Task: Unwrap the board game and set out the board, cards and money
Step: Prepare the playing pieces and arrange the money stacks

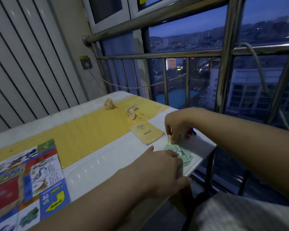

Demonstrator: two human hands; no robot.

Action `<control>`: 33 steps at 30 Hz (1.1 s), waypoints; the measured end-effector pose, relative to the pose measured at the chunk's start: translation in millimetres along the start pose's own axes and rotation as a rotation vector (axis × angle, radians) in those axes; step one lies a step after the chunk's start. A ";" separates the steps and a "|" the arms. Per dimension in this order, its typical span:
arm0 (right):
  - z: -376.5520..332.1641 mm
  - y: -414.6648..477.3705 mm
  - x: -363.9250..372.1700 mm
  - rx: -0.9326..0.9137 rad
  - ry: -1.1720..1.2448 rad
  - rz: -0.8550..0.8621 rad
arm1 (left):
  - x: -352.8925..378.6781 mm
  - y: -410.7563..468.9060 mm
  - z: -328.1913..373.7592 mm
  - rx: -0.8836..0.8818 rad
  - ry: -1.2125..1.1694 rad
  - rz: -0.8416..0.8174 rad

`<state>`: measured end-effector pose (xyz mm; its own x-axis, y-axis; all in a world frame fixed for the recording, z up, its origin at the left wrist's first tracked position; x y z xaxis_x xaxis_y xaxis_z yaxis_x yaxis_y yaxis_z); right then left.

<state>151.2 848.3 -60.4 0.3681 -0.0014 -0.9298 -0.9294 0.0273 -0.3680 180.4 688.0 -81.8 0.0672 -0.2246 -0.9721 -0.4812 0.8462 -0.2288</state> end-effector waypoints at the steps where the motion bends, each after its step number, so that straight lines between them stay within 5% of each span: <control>1: -1.0 0.7 -1.8 0.011 -0.006 -0.024 | 0.2 0.1 -0.9 0.003 0.004 0.003; 13: -2.9 6.7 -5.6 0.021 0.024 -0.123 | -0.9 5.1 -4.7 0.029 0.043 0.034; 33: 1.8 -1.9 3.0 -0.045 0.115 0.035 | -2.4 6.1 -5.7 0.055 0.053 0.064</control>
<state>154.1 850.0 -62.5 0.3328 -0.1159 -0.9359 -0.9427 -0.0153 -0.3333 172.4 691.0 -80.6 -0.0093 -0.1936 -0.9810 -0.4338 0.8848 -0.1705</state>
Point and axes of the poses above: each hand's wrist, its own y-axis towards the middle knuckle, its own x-axis out of the palm, z = x × y, the point moved 1 cm from there along y, towards the middle knuckle, and after that the axes turned 12 degrees about -x, right-handed, at the moved point
